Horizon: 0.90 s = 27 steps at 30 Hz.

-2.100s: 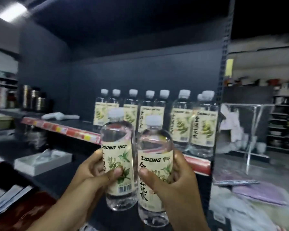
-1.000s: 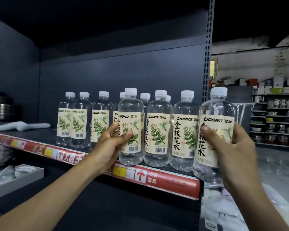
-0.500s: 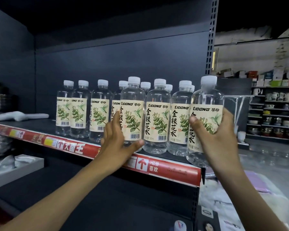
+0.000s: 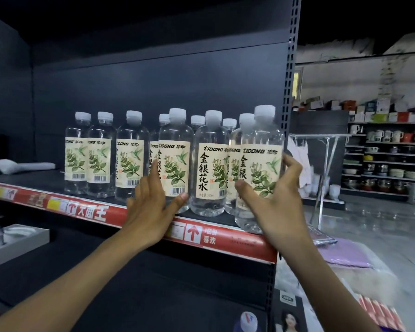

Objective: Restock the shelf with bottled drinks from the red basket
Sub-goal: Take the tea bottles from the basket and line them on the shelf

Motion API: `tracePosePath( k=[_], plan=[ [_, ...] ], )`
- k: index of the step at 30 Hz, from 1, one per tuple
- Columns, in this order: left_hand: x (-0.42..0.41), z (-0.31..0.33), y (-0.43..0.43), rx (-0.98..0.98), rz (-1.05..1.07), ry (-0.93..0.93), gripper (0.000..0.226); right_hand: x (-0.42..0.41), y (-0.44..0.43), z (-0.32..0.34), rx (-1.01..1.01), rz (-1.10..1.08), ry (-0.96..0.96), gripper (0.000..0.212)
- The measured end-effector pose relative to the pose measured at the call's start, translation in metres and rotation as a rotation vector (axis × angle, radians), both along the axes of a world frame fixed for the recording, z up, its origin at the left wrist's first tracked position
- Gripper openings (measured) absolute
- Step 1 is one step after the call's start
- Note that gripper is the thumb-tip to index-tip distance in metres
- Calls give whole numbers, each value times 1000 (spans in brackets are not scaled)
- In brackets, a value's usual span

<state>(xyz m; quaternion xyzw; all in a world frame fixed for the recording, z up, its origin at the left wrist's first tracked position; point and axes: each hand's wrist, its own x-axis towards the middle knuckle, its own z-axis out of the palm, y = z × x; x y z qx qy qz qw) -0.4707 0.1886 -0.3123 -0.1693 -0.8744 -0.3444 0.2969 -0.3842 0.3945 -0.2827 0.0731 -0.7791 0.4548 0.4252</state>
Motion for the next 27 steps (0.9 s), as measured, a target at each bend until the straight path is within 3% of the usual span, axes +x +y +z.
tracePosePath(
  k=[10, 22, 27],
  plan=[
    [-1, 4, 5, -165, 180, 1, 89, -12, -19, -1, 35, 30, -109, 89],
    [40, -1, -18, -226, 236, 16, 81, 11, -24, -11, 204, -163, -275, 105],
    [74, -18, -55, -305, 285, 9, 74, 20, -28, -16, 225, -244, -310, 90]
  ],
)
